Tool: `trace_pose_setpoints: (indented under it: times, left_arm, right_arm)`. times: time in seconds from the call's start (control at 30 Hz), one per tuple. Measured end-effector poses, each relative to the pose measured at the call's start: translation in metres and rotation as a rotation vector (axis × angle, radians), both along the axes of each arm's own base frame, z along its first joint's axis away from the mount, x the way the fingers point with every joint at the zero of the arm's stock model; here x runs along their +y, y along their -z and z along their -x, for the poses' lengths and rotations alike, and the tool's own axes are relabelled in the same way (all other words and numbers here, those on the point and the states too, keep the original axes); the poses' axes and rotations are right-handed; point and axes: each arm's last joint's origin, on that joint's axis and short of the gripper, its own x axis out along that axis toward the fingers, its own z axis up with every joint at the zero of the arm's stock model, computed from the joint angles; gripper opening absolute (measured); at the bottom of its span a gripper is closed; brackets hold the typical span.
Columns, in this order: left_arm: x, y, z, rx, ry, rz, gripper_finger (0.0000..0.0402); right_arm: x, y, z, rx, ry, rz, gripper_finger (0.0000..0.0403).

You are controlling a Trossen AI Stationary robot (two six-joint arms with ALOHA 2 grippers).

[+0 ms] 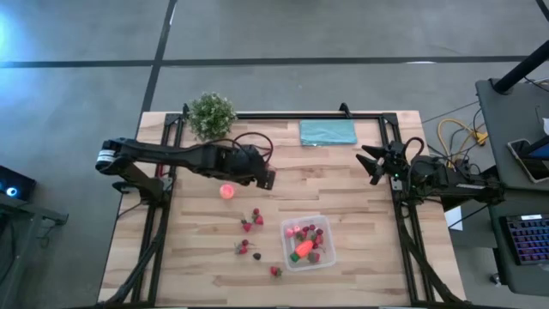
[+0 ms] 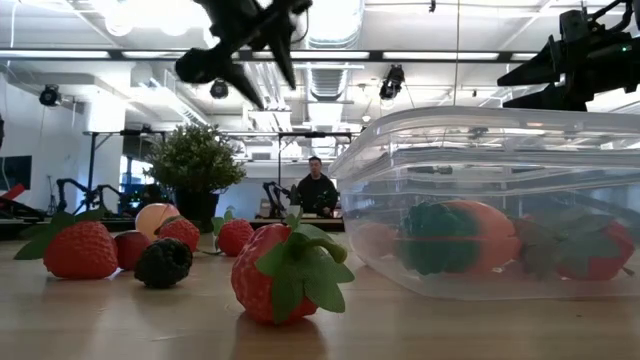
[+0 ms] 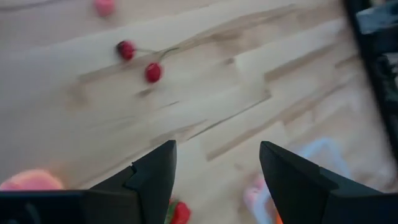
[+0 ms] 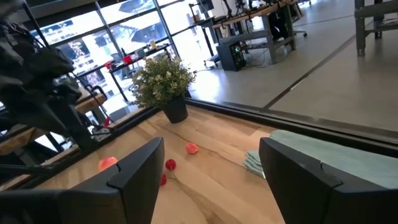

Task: Pick and placing Produce into tupperware
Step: Put the pink peach into the transparent container

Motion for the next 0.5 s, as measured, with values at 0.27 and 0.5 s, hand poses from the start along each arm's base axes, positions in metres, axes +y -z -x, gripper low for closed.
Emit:
trace_pose_setpoints:
  times: [0.27,0.5]
  left_arm:
    - [0.000,-0.018,-0.003,-0.050,0.043,-0.028,0.0123]
    - [-0.001,-0.013,-0.003,-0.032,0.039,-0.029,0.0092]
  right_arm:
    - [0.000,0.000,0.000,0.000,0.000,0.000,0.0252]
    - [0.000,0.000,0.000,0.000,0.000,0.000,0.0253]
